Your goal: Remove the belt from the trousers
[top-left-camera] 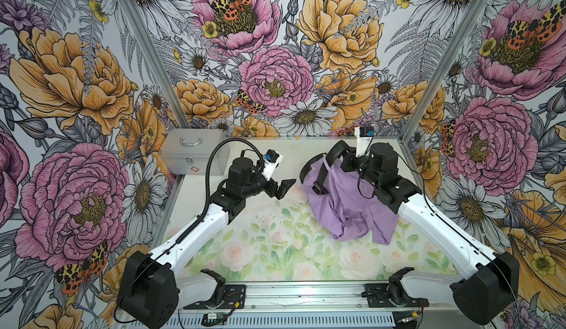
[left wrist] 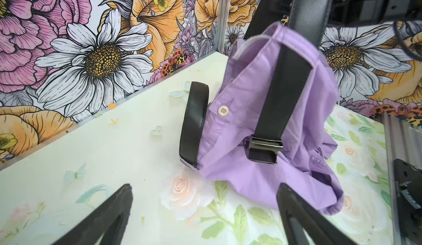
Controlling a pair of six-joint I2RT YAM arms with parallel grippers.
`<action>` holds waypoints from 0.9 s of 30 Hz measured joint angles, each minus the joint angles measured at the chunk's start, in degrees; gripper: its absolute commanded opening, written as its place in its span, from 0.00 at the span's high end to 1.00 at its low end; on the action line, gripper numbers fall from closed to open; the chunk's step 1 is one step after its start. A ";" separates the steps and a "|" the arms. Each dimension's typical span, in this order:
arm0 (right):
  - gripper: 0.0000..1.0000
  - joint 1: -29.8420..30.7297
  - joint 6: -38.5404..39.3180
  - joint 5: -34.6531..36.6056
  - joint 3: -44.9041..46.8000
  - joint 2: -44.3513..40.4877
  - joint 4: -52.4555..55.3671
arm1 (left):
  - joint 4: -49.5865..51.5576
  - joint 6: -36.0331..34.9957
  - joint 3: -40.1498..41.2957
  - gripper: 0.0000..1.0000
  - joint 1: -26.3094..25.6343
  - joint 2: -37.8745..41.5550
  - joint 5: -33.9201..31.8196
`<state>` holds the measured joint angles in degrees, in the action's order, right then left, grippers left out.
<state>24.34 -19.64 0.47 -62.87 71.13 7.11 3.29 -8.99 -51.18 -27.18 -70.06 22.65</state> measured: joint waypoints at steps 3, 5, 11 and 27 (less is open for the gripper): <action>1.00 -0.04 0.00 -1.14 -0.04 0.37 -0.09 | 3.17 -1.53 -2.99 0.02 -5.03 -1.42 -2.14; 1.00 -0.04 -0.02 -1.62 -0.04 0.85 -0.13 | 4.52 -1.97 -7.21 0.09 -8.17 -4.31 -2.10; 1.00 -0.04 -0.22 -2.08 1.11 1.20 -0.72 | 5.11 -1.81 -16.59 0.24 -10.10 -16.28 -1.29; 1.00 -0.04 1.66 -0.92 2.40 1.01 0.00 | -0.04 -2.97 -8.00 0.38 -14.12 -18.32 -6.47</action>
<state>24.29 -17.98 -0.45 -60.47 72.14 7.11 3.25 -11.97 -59.18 -41.30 -88.38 16.19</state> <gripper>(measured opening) 0.068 0.625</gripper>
